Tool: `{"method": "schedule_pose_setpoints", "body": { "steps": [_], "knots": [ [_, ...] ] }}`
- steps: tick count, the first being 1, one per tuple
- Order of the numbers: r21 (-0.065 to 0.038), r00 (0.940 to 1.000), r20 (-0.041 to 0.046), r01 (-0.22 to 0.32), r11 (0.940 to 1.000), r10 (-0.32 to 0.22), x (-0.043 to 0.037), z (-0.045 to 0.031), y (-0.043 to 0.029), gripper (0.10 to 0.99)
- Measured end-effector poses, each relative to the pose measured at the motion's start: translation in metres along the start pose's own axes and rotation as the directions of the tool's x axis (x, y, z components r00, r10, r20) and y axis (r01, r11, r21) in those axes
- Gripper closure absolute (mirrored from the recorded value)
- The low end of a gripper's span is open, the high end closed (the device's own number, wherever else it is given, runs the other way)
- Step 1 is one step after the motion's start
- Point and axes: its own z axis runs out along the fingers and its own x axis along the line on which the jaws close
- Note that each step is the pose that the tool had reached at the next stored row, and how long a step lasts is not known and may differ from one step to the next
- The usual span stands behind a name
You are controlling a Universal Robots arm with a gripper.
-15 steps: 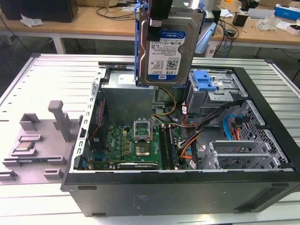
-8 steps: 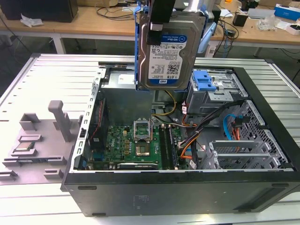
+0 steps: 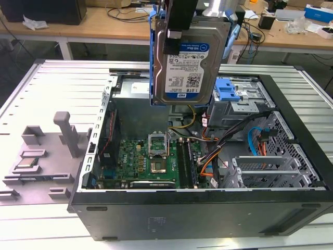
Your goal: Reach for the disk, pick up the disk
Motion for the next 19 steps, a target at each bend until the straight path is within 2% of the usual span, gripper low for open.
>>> {"method": "schedule_pose_setpoints", "body": {
  "steps": [19],
  "knots": [
    [0.0,1.0,0.0,0.0,1.0,0.0,0.0274,0.0006,0.0004,0.718]
  ]
}}
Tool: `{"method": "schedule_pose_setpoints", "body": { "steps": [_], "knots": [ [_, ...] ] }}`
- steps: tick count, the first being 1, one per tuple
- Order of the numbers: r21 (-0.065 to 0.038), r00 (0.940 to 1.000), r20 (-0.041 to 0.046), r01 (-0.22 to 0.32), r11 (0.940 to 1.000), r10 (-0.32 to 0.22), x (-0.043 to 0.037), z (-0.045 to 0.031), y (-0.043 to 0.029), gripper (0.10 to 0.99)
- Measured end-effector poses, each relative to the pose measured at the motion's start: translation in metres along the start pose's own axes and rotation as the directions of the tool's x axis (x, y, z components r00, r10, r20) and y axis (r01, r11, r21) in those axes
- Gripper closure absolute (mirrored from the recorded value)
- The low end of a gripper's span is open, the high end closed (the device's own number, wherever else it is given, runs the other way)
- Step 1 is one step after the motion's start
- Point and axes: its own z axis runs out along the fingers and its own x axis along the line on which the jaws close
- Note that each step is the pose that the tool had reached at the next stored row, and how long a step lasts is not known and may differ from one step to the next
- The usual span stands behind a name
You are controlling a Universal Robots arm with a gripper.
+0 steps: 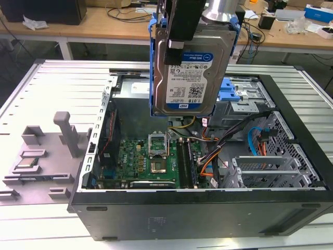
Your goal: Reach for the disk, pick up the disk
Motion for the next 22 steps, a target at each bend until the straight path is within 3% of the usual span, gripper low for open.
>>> {"method": "schedule_pose_setpoints", "body": {
  "steps": [22],
  "knots": [
    [0.0,1.0,0.0,0.0,1.0,0.0,0.0287,0.0005,0.0004,0.718]
  ]
}}
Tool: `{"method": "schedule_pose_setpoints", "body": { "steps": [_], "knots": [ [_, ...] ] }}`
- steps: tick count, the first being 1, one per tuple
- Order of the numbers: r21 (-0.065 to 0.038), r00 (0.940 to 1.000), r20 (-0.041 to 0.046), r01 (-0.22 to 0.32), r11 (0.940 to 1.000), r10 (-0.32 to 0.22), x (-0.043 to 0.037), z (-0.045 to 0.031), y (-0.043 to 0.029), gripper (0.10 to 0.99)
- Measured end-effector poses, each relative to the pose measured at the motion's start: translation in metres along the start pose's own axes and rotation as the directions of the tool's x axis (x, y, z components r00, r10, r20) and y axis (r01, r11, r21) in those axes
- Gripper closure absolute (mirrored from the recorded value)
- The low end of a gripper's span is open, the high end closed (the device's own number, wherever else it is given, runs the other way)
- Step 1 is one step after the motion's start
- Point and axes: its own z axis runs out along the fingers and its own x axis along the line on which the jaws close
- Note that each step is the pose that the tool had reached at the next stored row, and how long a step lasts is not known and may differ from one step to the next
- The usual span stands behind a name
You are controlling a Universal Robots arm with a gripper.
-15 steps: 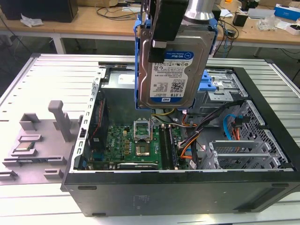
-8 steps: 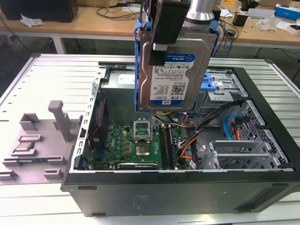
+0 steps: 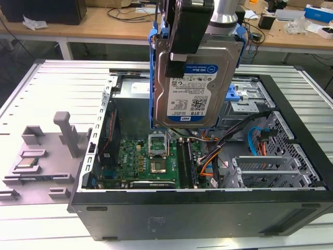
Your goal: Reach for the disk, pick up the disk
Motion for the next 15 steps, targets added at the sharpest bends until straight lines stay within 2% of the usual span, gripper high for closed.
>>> {"method": "schedule_pose_setpoints", "body": {
  "steps": [15],
  "knots": [
    [0.0,1.0,-0.0001,0.0,1.0,0.0,0.0241,0.0007,0.0003,0.718]
  ]
}}
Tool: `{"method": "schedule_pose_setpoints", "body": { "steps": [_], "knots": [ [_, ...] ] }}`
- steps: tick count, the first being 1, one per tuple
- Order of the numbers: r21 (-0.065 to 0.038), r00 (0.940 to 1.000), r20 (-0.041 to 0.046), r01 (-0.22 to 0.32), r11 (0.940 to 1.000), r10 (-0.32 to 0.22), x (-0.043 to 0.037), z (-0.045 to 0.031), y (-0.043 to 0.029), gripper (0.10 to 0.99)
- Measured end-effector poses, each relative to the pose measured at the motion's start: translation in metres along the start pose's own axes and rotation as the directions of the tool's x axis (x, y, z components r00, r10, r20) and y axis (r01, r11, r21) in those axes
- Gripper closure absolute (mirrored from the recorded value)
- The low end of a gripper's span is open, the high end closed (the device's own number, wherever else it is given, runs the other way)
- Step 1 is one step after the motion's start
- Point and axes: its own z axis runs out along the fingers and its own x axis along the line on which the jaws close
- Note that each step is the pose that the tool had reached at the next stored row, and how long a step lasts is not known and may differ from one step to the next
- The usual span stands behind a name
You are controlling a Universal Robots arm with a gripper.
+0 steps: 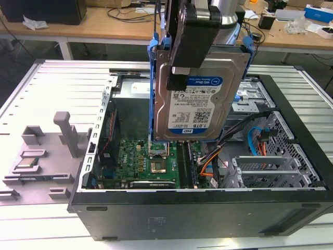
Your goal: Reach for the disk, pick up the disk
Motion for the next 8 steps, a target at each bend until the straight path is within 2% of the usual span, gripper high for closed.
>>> {"method": "schedule_pose_setpoints", "body": {
  "steps": [1,2,4,6,8],
  "knots": [
    [0.0,1.0,0.0002,0.0,1.0,0.0,0.0004,0.0001,0.0001,0.718],
    [0.0,1.0,0.0,0.0,1.0,0.0,0.0008,-0.0001,-0.0036,0.718],
    [0.0,1.0,0.0,0.0,1.0,0.0,0.001,-0.0008,-0.0195,0.718],
    [0.0,1.0,0.0,0.0,1.0,0.0,0.0011,-0.001,-0.0237,0.718],
    [0.0,1.0,0.0,0.0,1.0,0.0,0.0012,-0.0013,-0.032,0.718]
  ]
}}
